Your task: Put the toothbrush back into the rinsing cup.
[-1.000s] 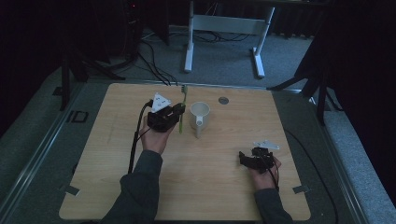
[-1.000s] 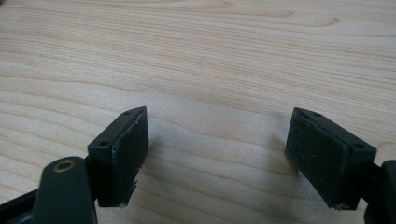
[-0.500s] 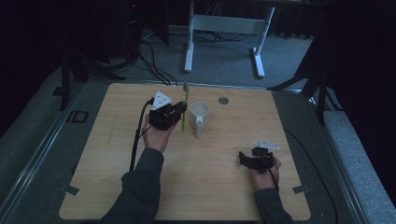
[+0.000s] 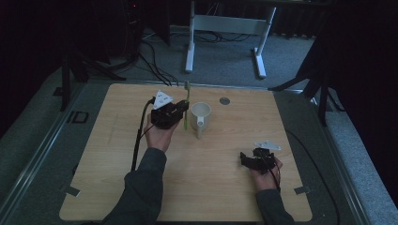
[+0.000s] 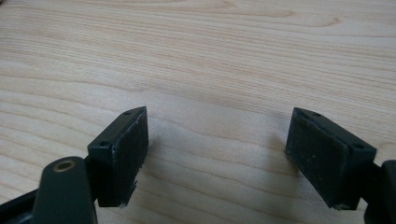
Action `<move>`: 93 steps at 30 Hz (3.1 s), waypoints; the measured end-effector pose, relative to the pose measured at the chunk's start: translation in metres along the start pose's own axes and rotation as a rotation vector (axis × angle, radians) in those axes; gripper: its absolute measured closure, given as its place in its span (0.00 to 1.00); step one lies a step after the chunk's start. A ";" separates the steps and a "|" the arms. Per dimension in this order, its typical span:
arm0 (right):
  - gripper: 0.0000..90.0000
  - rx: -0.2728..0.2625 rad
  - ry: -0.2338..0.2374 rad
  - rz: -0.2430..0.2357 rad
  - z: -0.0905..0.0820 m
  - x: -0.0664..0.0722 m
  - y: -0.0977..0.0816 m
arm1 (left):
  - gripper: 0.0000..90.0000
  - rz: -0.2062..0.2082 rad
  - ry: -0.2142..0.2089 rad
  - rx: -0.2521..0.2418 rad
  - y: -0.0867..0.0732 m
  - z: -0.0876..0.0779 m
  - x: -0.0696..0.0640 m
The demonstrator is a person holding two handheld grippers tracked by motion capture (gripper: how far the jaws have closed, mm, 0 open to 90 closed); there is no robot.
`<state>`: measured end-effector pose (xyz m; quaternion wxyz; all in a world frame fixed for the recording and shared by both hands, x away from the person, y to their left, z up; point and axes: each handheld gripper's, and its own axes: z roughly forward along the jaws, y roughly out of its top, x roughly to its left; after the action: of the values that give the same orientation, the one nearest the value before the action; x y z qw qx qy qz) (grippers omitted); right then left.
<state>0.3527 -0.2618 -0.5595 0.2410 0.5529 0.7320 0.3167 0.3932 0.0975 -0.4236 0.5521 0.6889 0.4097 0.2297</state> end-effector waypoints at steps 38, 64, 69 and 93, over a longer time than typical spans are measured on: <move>0.23 0.000 0.002 -0.001 0.000 0.000 0.000 | 0.89 -0.072 -0.006 -0.070 0.003 0.012 -0.007; 0.23 -0.001 0.003 -0.004 0.000 0.000 0.000 | 0.89 -0.099 -0.006 -0.079 0.000 0.022 -0.015; 0.23 -0.001 0.003 -0.004 0.000 0.000 0.000 | 0.89 -0.098 -0.008 -0.075 -0.001 0.024 -0.017; 0.23 -0.001 0.004 -0.005 0.000 0.000 0.000 | 0.89 -0.054 0.035 -0.081 -0.005 0.036 -0.019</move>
<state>0.3531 -0.2616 -0.5596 0.2407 0.5504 0.7337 0.3174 0.4082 0.0615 -0.4361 0.5783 0.6504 0.4282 0.2431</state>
